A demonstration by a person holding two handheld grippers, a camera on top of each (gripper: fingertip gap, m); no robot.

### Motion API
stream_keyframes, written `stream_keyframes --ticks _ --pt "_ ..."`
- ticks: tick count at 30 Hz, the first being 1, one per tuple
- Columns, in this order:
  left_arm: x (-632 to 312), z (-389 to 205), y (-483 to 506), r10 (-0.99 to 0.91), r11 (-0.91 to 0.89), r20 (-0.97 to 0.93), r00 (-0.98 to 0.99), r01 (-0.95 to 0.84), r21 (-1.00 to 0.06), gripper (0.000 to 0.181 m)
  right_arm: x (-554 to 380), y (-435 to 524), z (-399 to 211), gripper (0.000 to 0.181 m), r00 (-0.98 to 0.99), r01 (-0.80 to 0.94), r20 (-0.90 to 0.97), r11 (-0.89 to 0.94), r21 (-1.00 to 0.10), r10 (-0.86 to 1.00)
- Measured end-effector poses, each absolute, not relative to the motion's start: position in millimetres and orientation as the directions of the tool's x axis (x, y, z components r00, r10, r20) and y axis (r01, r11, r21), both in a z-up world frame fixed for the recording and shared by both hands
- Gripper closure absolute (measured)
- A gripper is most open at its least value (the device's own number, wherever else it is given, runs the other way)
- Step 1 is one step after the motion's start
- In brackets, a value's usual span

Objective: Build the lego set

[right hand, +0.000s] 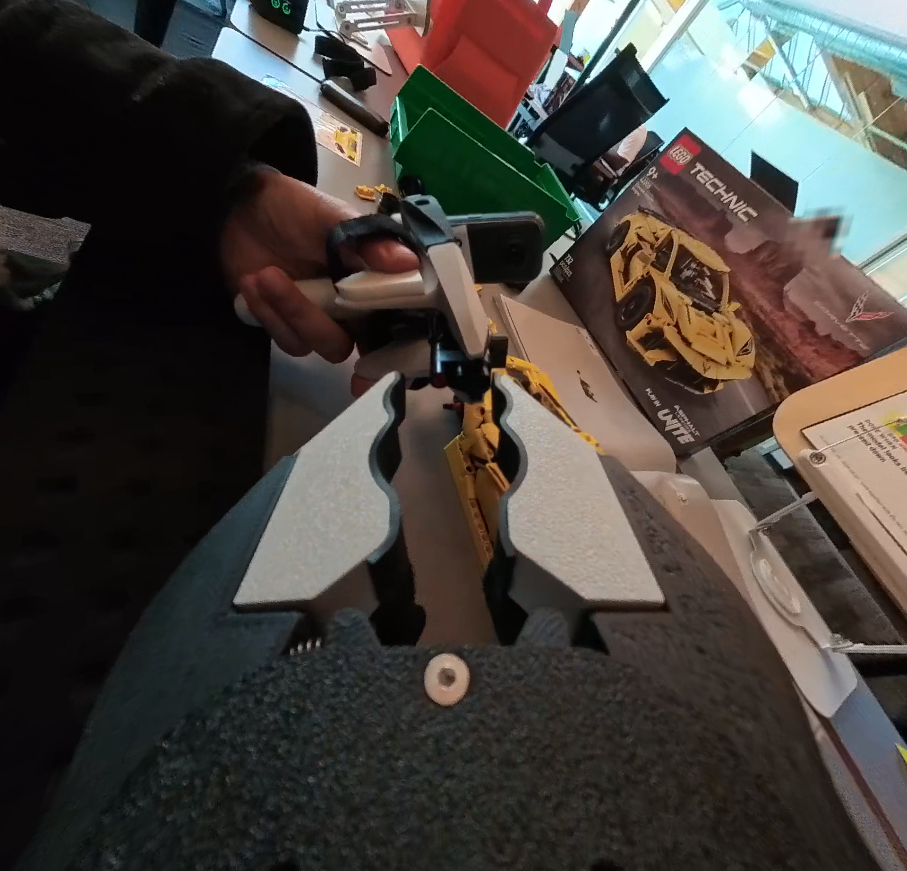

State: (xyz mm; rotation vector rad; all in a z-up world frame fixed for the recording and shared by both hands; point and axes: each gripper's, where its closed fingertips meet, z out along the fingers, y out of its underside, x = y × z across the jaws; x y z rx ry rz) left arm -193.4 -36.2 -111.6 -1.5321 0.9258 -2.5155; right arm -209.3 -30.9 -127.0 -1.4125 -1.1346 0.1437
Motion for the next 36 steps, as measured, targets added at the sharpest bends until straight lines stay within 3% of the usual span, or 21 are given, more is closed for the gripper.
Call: stream_keyframes --ticks 2,8,14,27,30,33,36 --pt "-193 -112 -41 -0.345 -0.805 0.786 -0.513 -0.269 -0.529 0.165 -209 -30 -125 0.159 0.517 0.527 0.543 0.254 -0.811 0.662" --pt "-191 -115 -45 -0.357 -0.794 0.788 -0.502 -0.282 -0.539 0.165 -206 -34 -128 0.158 0.470 0.549 0.513 0.217 -0.807 0.718" --pt "-187 -124 -44 -0.402 -0.775 0.797 -0.450 -0.296 -0.558 0.166 -200 -32 -138 0.159 0.425 0.658 0.593 0.217 -0.721 0.684" --pt "-187 -128 -46 -0.407 -0.763 0.804 -0.434 -0.322 -0.560 0.166 -197 -34 -141 0.159 0.437 0.667 0.589 0.193 -0.719 0.680" --pt "-188 -129 -42 -0.427 -0.764 0.803 -0.416 -0.309 -0.566 0.166 -194 -35 -138 0.159 0.532 0.587 0.494 0.120 -0.800 0.688" --pt "-189 -134 -34 -0.485 -0.751 0.794 -0.366 -0.291 -0.593 0.166 -158 -39 -127 0.143 0.662 0.463 0.329 -0.022 -0.886 0.673" --pt "-187 -134 -38 -0.508 -0.730 0.780 -0.366 -0.299 -0.615 0.166 -54 -36 -122 0.156 0.818 0.409 0.263 -0.194 -0.892 0.512"
